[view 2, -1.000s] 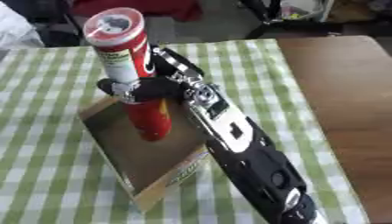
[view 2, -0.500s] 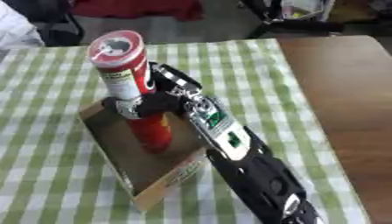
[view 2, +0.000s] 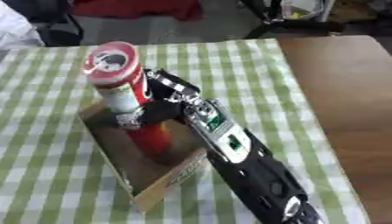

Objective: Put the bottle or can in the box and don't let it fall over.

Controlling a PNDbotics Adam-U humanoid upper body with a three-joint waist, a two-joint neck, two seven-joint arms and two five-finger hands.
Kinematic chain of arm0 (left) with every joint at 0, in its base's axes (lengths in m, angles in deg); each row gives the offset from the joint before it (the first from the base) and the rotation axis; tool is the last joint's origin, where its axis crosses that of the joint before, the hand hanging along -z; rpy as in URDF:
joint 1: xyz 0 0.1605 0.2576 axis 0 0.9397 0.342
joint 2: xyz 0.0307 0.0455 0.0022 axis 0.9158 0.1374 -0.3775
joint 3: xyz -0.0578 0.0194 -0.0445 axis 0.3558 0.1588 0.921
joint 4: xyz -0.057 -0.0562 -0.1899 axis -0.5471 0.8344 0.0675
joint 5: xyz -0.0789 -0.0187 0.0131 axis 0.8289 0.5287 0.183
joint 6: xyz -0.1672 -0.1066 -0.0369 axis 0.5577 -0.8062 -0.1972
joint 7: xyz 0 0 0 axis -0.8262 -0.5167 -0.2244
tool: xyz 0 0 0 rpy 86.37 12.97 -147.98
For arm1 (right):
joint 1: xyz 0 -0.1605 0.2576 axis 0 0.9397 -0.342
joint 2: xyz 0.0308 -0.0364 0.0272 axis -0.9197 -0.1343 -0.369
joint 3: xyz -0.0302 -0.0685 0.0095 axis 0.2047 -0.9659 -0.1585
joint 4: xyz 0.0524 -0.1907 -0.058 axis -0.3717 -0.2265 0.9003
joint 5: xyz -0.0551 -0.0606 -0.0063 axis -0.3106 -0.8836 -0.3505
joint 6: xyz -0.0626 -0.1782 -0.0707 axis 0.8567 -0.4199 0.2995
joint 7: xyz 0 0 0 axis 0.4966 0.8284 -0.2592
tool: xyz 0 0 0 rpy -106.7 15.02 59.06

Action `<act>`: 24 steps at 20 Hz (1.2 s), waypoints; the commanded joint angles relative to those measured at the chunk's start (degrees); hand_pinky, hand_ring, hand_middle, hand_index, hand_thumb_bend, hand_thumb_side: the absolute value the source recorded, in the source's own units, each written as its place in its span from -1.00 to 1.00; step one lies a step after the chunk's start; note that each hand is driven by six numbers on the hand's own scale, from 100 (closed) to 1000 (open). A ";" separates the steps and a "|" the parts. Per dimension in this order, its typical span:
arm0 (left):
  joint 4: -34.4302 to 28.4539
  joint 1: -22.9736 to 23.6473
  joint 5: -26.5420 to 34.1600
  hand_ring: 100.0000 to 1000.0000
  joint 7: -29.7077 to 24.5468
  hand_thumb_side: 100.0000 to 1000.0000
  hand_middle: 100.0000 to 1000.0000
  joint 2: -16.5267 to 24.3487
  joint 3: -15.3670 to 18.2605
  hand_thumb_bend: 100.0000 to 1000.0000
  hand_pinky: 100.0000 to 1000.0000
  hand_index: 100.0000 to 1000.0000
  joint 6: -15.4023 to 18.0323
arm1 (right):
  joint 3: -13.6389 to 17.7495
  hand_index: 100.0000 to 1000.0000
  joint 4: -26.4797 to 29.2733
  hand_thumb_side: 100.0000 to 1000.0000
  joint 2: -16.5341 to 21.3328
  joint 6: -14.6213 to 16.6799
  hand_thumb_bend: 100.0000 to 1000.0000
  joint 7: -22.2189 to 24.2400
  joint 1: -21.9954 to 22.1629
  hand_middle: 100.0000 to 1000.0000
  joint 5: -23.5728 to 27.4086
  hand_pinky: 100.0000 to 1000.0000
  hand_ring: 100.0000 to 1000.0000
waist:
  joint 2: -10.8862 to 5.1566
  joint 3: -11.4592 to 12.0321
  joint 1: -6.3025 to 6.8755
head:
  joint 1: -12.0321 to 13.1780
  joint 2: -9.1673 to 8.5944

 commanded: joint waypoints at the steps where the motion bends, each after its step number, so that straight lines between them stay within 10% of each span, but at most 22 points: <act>1: -0.91 -0.41 -0.44 0.85 -0.18 0.39 0.46 1.63 0.28 -0.16 0.64 0.49 0.07 | 0.60 0.87 1.46 -0.70 1.05 0.50 0.63 1.42 -1.25 0.99 -1.59 1.00 1.00 | -0.74 -0.06 0.21 | -0.04 -0.61; 8: -0.89 -0.32 -0.45 0.85 -0.17 0.39 0.46 1.66 0.34 -0.16 0.64 0.49 0.07 | 2.72 0.86 2.59 -0.50 1.24 1.37 0.45 1.52 -1.77 0.99 -6.33 1.00 1.00 | -0.87 -0.21 0.23 | 0.10 -0.61; 24: -0.92 -0.17 -0.49 0.85 0.04 0.39 0.46 1.83 0.54 -0.16 0.64 0.49 0.10 | 8.38 0.86 4.85 -0.72 5.75 1.73 0.61 -4.14 -1.63 0.98 -3.30 1.00 1.00 | -1.13 -0.66 0.31 | 0.56 -0.60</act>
